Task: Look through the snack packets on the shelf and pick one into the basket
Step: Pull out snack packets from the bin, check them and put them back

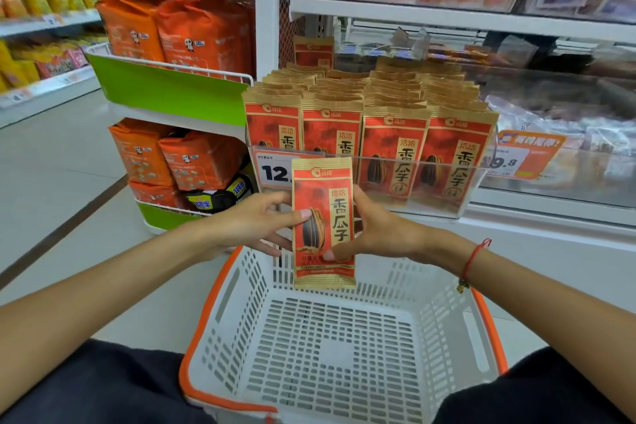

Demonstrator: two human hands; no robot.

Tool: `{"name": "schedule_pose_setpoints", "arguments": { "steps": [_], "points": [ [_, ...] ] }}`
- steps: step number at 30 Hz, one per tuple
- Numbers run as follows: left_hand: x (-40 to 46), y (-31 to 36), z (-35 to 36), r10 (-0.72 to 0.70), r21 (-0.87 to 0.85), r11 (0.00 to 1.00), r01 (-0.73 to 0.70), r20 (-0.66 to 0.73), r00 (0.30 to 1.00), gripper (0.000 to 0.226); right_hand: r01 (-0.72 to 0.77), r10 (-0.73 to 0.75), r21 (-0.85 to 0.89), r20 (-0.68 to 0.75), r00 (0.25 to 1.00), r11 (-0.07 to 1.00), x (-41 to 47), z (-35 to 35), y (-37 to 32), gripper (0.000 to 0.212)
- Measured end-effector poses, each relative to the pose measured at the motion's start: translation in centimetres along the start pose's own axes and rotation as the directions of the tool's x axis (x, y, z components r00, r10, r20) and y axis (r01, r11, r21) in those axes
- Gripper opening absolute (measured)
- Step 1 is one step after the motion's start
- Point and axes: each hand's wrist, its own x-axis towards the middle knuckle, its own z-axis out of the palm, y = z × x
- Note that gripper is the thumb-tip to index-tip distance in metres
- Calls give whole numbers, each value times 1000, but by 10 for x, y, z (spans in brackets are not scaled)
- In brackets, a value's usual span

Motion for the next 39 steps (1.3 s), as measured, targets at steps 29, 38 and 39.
{"name": "schedule_pose_setpoints", "arguments": {
  "steps": [29, 38, 39],
  "points": [
    [-9, 3, -2, 2, -93, 996, 11, 140, 990, 49, -184, 128, 276, 207, 970, 943, -17, -27, 2, 56],
    [-5, 3, 5, 22, -192, 981, -29, -38, 999, 34, -139, 98, 335, 139, 985, 932, -18, -21, -5, 39],
    [-5, 3, 7, 18, -176, 984, -28, -61, 998, 30, -143, 98, 326, 152, 983, 934, -18, -19, -5, 43]
  ]
}}
